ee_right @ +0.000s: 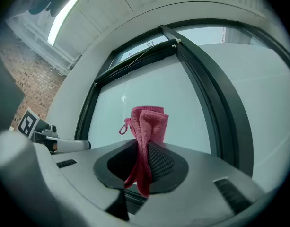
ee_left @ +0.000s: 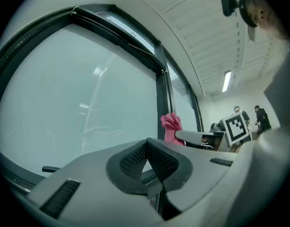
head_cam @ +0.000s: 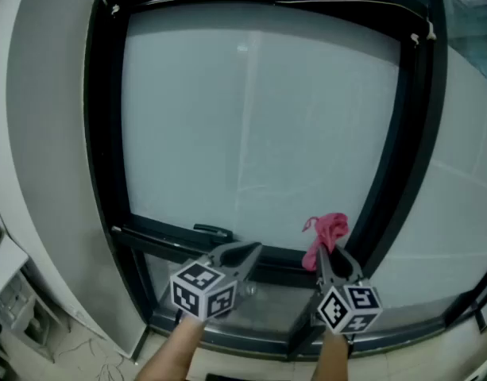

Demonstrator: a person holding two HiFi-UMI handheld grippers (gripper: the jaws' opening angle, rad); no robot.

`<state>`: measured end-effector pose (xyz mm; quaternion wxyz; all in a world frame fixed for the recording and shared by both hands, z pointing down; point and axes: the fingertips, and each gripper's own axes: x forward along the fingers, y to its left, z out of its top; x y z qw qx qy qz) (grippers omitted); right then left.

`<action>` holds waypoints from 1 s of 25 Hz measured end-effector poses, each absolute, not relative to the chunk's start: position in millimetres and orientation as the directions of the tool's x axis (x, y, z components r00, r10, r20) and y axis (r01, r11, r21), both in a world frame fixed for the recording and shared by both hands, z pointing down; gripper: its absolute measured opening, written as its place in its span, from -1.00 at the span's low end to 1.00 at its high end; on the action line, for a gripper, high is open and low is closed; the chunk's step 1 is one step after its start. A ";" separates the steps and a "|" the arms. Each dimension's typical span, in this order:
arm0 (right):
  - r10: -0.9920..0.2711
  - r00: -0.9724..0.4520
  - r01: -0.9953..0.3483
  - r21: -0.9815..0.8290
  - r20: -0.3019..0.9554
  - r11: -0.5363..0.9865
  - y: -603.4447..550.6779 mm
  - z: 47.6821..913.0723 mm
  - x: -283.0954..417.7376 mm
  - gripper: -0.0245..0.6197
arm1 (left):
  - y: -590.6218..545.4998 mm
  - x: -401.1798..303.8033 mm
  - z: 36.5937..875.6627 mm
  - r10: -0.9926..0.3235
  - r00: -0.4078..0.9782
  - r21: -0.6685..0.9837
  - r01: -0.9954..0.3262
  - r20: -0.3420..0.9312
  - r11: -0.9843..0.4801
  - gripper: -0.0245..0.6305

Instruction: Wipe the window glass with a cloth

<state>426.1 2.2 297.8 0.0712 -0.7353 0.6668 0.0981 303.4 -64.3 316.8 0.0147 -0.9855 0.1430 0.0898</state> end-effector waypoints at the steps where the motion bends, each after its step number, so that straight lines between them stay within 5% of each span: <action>1: -0.964 0.098 -0.994 0.029 -0.247 -0.109 -0.5 293.5 424.4 -0.71 | -68.7 302.6 314.6 -0.274 0.944 -0.013 -0.281 -0.183 -0.960 -0.90; 25: -0.874 0.334 -0.890 0.188 -0.353 -0.415 -85.7 128.2 404.2 -0.71 | -214.0 233.1 192.0 -0.117 0.962 -0.245 -0.178 -0.246 -0.953 -0.90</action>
